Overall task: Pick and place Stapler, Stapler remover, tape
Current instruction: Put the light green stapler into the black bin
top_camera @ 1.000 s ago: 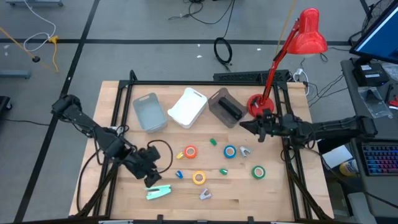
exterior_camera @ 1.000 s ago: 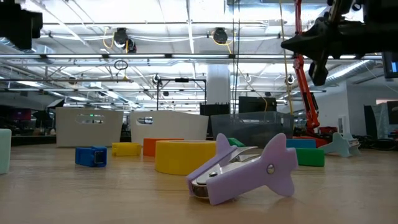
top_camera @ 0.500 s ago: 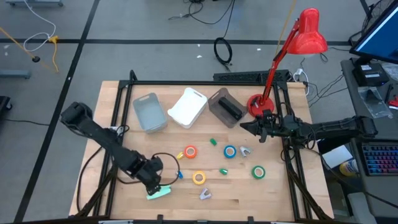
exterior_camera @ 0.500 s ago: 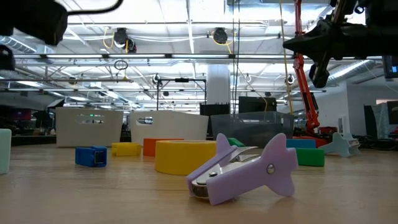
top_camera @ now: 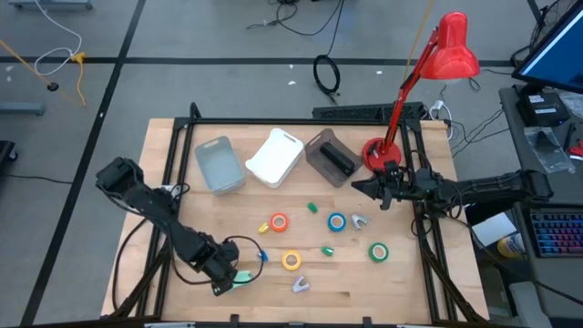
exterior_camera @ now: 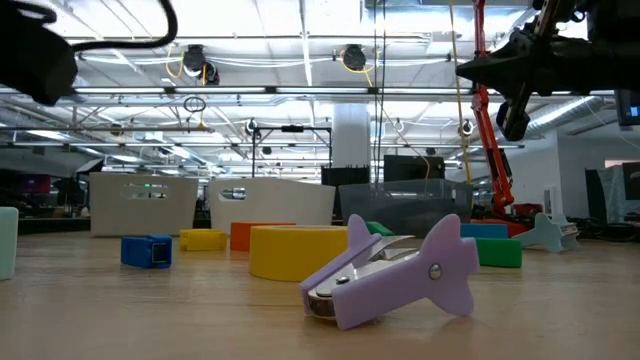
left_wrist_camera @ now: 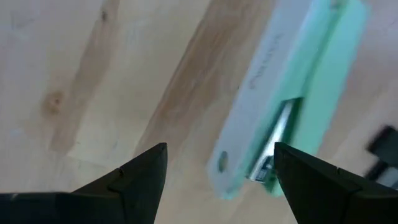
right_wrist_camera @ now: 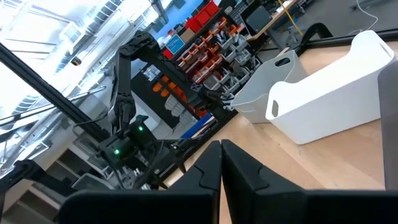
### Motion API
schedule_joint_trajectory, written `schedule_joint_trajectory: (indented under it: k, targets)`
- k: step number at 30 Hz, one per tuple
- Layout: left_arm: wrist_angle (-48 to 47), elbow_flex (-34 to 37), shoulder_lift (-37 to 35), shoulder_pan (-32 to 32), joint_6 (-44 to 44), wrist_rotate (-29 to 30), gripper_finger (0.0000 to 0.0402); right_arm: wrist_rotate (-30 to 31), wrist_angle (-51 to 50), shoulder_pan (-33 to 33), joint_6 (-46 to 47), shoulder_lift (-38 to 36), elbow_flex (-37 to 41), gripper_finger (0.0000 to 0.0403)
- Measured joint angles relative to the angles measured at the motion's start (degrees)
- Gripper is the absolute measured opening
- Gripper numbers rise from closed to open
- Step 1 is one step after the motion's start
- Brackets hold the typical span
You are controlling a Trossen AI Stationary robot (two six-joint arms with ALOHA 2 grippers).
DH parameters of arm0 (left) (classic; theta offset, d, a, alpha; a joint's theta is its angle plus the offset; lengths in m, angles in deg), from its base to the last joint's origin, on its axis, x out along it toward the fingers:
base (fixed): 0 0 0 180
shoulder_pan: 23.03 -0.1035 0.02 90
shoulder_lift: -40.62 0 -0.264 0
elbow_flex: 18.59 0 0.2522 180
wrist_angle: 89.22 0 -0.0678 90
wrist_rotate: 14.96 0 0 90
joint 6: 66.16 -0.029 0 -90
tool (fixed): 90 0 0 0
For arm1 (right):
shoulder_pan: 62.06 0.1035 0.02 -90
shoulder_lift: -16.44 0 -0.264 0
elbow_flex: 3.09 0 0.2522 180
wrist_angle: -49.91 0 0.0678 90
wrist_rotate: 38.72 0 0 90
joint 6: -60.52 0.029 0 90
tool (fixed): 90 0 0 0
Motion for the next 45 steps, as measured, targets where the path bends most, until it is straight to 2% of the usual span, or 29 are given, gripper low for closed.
schedule_joint_trajectory:
  k: [20,26,32,36,45]
  targets:
    - [-0.40,-0.02,0.99,-0.70,-2.22,1.18,0.0294,0.00,-0.04,0.00,-0.15,0.02,0.02,0.0004]
    - [0.20,-0.09,4.61,-0.76,-3.48,-2.92,0.0294,-0.02,-0.09,0.00,-0.15,0.00,0.02,0.0004]
    - [0.71,-0.09,4.97,-1.94,-3.03,-4.23,0.0287,-0.01,-0.15,0.00,-0.09,0.02,0.02,0.0004]
    - [1.97,-0.01,5.01,-2.47,-3.26,-4.26,0.0238,-0.02,-0.39,0.00,0.00,0.00,0.02,0.0004]
    - [5.29,0.00,4.90,-3.13,-4.01,-4.17,0.0049,-0.02,-0.44,0.00,0.04,0.02,0.02,0.0004]
